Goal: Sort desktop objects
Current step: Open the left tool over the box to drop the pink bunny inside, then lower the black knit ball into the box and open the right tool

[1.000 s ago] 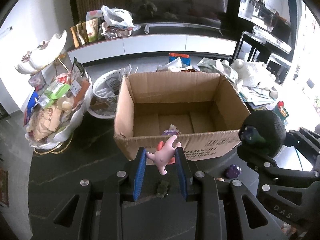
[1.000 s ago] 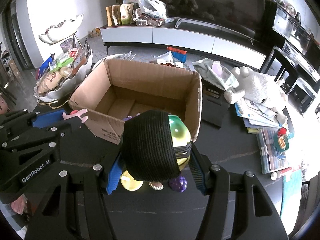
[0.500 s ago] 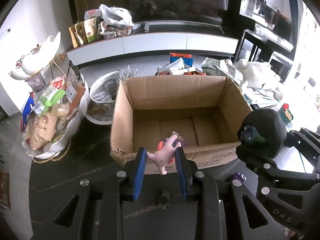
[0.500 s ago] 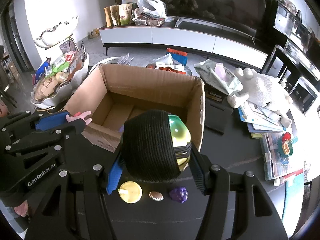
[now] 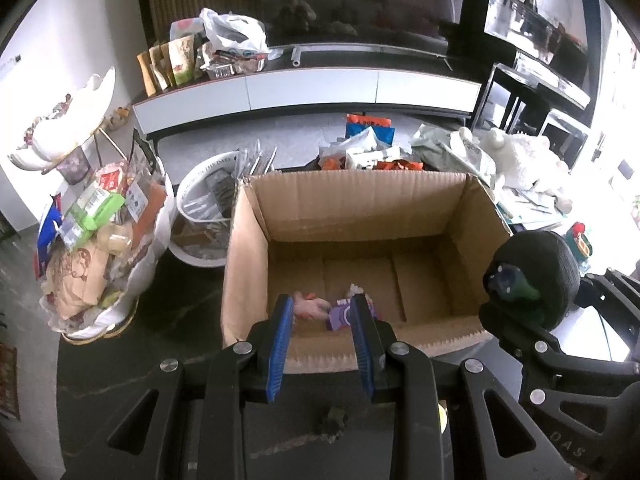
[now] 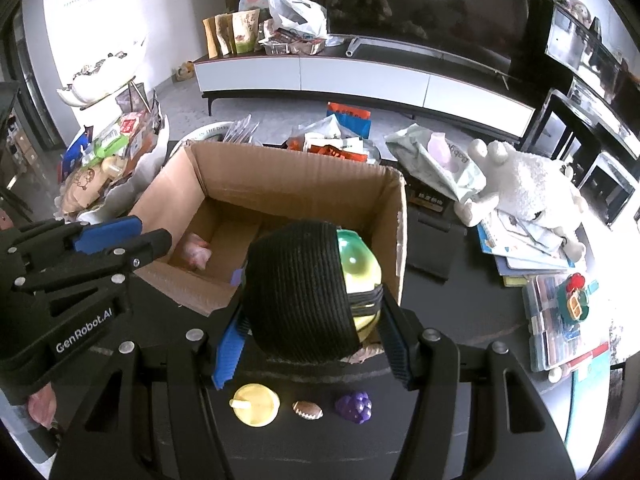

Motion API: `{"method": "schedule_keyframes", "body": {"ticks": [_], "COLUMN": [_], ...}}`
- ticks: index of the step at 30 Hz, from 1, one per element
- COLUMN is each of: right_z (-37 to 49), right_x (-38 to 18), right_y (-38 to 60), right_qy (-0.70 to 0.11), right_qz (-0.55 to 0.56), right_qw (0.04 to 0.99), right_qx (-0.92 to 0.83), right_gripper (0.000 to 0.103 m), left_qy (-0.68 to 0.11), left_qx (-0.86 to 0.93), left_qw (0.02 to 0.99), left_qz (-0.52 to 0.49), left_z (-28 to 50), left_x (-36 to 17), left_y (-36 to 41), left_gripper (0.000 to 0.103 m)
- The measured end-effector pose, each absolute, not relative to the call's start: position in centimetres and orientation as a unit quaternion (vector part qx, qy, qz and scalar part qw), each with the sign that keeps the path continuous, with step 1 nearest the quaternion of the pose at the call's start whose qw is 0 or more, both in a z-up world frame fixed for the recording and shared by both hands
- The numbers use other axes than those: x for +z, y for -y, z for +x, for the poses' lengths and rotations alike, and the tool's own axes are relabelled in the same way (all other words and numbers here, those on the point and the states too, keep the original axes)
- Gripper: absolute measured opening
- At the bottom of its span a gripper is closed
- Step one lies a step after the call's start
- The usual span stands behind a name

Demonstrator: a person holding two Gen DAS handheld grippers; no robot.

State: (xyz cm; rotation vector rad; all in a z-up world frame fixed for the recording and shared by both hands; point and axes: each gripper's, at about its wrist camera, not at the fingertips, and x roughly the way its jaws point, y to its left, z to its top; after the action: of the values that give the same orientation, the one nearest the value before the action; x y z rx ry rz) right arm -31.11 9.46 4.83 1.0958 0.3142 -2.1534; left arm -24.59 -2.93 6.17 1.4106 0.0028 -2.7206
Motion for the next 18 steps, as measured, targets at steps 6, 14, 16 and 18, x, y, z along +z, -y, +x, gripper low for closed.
{"method": "schedule_keyframes", "body": {"ticks": [6,14,16,18], "right_z": [-31.5,-32.0,-32.2,-32.3], "right_x": [5.0,4.3,4.0,3.7], "right_y": [-8.8,-8.1,-7.9,-7.7], "right_qy": [-0.119,-0.123,-0.124,-0.126], "right_qz": [0.421,0.428,0.431,0.434], "right_qw": [0.347,0.345,0.344,0.344], "right_qx": [-0.829,-0.826,-0.825,-0.823], "right_gripper": [0.057,0.057,0.057,0.057], "left_qy": [-0.004,0.004,0.0,-0.003], "left_qx": [-0.886,-0.89,-0.888,-0.886], "left_qw": [0.038,0.041,0.041,0.043], "left_qz": [0.462,0.455,0.458,0.461], "left_z": [-25.2,-24.8,-25.0,-25.0], "left_x": [6.0,6.2,6.1,6.0], "left_y": [3.2,3.2,3.4,3.6], "left_gripper": [0.027,0.027,0.027,0.027]}}
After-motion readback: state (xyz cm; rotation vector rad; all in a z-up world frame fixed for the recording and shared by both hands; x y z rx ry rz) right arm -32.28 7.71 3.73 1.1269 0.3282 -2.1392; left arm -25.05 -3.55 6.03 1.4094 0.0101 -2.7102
